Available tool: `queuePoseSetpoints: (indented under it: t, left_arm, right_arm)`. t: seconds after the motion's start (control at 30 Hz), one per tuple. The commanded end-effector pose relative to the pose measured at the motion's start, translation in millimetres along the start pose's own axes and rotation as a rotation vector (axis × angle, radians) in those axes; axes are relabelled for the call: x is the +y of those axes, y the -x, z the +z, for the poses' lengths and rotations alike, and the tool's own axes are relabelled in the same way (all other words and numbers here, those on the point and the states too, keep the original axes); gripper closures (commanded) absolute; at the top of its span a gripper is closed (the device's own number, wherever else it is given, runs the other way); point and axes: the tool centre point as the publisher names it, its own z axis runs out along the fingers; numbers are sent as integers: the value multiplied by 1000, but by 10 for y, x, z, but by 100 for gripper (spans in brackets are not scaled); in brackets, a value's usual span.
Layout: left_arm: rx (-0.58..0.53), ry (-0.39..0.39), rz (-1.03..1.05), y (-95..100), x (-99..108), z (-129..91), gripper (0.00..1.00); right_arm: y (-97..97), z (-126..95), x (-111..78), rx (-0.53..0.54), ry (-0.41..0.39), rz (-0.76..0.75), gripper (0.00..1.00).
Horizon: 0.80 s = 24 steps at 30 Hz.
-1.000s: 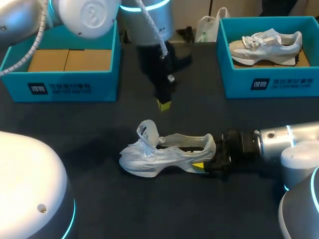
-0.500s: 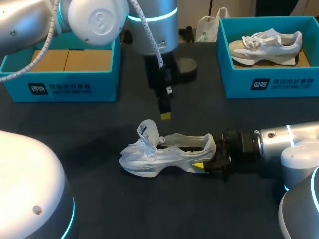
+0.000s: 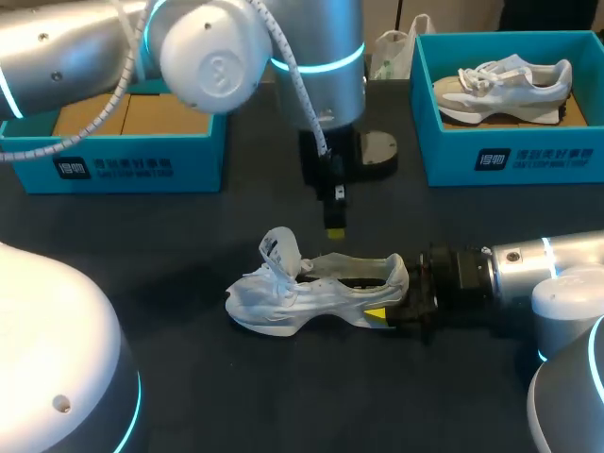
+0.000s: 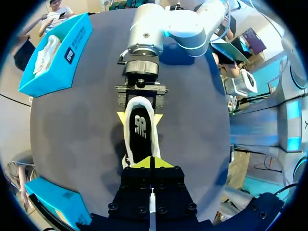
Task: Take the shoe out of the shoebox, open the shoe tongue, remove and reinsert the insole, then place the shoe into the shoebox
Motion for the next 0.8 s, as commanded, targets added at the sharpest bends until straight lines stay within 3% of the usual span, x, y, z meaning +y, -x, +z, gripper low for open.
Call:
queuePoseSetpoints:
  t: [0.03, 0.2, 0.57, 0.8]
  left_arm:
    - [1, -18, -1, 9, 69, 32, 100]
    - [1, -18, -1, 9, 69, 32, 100]
    - [0, -38, 82, 118, -44, 546, 100]
    - [7, -26, 115, 129, -30, 568, 100]
  right_arm:
    - [-8, 24, 5, 1, -8, 1, 100]
    - [-8, 24, 5, 1, -8, 1, 100]
    - [-8, 24, 5, 1, -8, 1, 100]
    - [-8, 24, 5, 1, -8, 1, 100]
